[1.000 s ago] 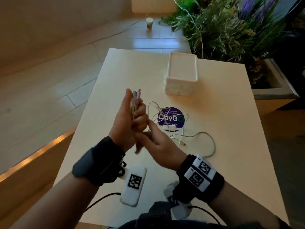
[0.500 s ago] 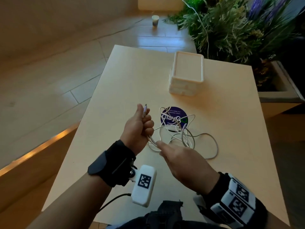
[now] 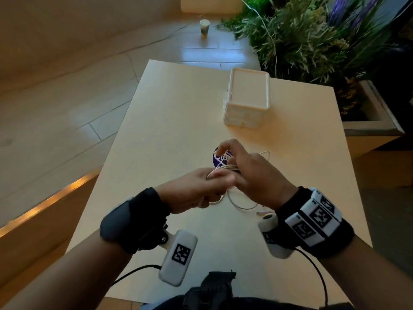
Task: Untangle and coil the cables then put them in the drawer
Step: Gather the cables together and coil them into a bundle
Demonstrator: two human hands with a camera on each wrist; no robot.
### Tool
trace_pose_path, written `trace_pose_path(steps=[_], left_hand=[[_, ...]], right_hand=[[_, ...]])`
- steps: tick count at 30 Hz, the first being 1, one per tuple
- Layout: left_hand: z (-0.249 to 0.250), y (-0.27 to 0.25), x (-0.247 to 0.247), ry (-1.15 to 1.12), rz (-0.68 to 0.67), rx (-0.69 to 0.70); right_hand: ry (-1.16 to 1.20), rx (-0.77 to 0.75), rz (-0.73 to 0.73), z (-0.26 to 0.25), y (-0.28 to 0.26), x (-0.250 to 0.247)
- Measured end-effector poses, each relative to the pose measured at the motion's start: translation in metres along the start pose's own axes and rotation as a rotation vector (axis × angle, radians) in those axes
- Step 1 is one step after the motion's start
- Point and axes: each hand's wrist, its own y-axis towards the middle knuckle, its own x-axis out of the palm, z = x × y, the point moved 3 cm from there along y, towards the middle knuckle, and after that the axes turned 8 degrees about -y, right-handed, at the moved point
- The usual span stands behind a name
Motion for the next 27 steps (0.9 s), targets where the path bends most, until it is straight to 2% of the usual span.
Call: trace_pose_path(steps=[2, 4, 6, 8, 11, 13, 16, 19, 23, 25, 27], left_hand=[[-0.006, -0.003, -0.004, 0.123, 0.0, 0.006], [-0.011, -0.005, -0.007, 0.152, -0.013, 0.0], [-0.014, -0.007, -0.008, 0.122, -0.032, 0.024], [-0.015, -0.008, -0.011, 0.02, 0.0, 0.051], [-0.018, -0.009, -0.019, -0.22, 0.12, 0.084], [-0.02, -0.008, -0.019, -0.239, 0.213, 0.132], [-0.019, -0.001, -0.01, -0.129, 0.366, 0.261], [-0.019, 0.008, -0.002, -0.179, 0.452, 0.414], [-0.017, 0.013, 0.007, -0.189, 0.501, 0.531], [-0.015, 0.012, 0.006, -0.189, 0.582, 0.588], [-0.011, 0.01, 0.004, -0.227, 0.661, 0.589]], right_hand=[[0.156, 0.06, -0.058, 0.007, 0.004, 0.004], [0.375, 0.114, -0.103, 0.016, 0.007, 0.006], [0.533, 0.117, -0.117, 0.024, 0.008, 0.008], [0.586, 0.096, -0.113, 0.029, 0.006, 0.012], [0.49, 0.074, -0.083, 0.034, 0.0, 0.018], [0.445, 0.071, 0.064, 0.032, -0.003, 0.021], [0.415, 0.076, 0.352, 0.017, -0.004, 0.031], [0.439, 0.164, 0.501, 0.005, -0.003, 0.046], [0.39, 0.202, 0.548, -0.004, 0.002, 0.059], [0.344, 0.204, 0.509, -0.006, 0.005, 0.064], [0.319, 0.198, 0.445, -0.009, 0.007, 0.067]])
